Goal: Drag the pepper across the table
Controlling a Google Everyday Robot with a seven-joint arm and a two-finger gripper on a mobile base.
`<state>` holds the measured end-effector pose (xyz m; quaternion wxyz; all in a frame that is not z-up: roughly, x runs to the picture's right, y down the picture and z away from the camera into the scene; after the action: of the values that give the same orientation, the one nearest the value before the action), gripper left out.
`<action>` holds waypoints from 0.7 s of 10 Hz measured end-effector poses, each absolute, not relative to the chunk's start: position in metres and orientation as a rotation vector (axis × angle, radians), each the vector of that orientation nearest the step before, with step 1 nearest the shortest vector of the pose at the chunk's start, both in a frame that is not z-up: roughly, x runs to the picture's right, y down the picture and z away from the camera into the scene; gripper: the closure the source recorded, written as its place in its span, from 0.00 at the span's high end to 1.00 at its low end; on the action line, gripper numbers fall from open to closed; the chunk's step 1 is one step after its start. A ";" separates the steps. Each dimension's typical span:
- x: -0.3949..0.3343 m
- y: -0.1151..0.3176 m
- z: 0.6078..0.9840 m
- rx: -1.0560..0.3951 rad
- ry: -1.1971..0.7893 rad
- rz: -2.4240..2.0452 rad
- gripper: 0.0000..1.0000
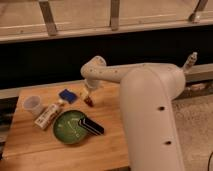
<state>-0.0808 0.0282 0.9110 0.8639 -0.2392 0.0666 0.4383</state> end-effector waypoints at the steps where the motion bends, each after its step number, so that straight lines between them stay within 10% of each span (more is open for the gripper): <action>1: -0.080 0.033 0.921 -0.504 0.162 0.907 0.80; 7: -0.085 0.043 0.941 -0.531 0.191 0.905 0.80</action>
<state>-0.0847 0.0435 0.9407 0.8612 -0.2529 0.0910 0.4313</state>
